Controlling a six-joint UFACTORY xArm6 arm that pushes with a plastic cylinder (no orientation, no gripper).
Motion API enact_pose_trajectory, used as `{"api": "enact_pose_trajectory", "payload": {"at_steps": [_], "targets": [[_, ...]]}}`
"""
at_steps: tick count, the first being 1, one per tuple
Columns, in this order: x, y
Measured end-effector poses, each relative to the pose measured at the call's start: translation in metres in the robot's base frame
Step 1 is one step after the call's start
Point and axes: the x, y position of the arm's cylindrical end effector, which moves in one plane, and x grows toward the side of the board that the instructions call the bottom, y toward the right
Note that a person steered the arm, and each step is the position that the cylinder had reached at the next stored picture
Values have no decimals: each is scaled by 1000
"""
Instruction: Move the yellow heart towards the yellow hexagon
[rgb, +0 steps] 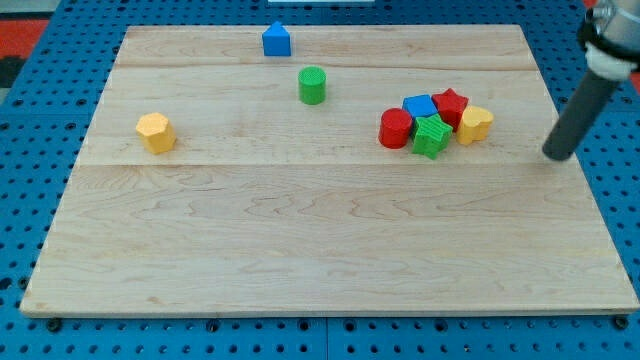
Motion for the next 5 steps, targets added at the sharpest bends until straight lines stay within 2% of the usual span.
{"api": "enact_pose_trajectory", "payload": {"at_steps": [1, 2, 5], "targets": [[-52, -23], [-42, -67], [40, -146]]}}
